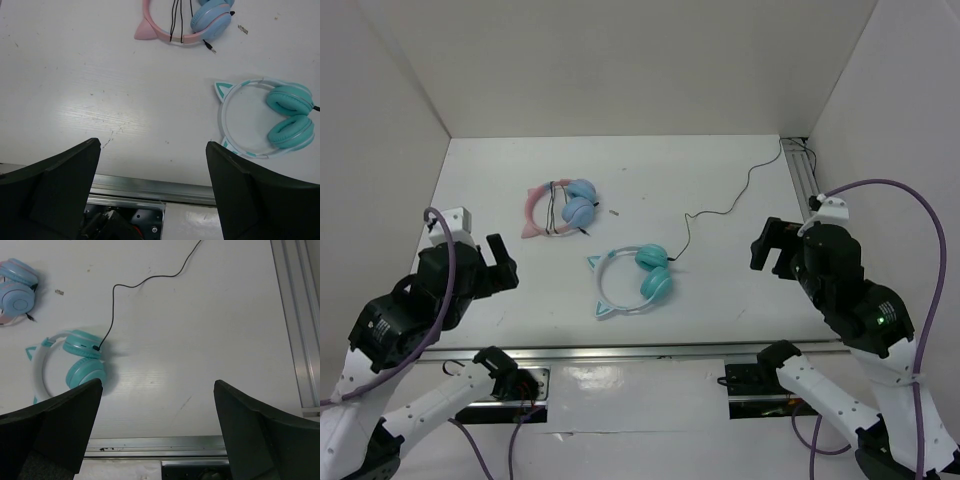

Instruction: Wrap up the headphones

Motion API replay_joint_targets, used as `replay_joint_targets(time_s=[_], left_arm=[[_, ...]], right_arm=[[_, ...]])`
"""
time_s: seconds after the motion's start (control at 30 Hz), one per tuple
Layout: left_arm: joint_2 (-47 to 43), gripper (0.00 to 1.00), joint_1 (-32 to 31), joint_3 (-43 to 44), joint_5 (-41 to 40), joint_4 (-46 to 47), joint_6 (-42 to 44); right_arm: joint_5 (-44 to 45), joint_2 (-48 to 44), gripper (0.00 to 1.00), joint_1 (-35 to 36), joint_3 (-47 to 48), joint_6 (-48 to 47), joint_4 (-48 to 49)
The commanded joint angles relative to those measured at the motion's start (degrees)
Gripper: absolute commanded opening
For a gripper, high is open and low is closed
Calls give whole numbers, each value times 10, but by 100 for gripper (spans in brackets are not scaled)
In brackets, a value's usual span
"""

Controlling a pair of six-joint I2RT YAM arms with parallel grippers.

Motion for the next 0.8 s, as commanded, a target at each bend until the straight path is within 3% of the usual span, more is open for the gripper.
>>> replay_joint_targets(time_s=[0.0,0.07,0.23,0.33,0.37,0.53,0.77], left_arm=[[-6,100,-3,-6,-8,35,5],[-11,100,-3,-33,5,51,10],[15,100,-3,-93,130,132,7],[62,100,-3,-124,206,165,-33],[72,100,-3,-158,224,214,-38],[197,100,-9,-245,233,354,-69],[365,100,-14,-252,233,478,-85]], right_arm=[[1,-14,100,4,-5,-5,43],[7,-14,100,4,-5,-5,48],[-4,-33,100,4,-26,2,91],[-55,-39,100,4,-47,2,114],[-91,-34,100,4,-54,2,120],[-153,-23,100,4,-105,9,188],[-211,-23,100,4,-157,9,246]])
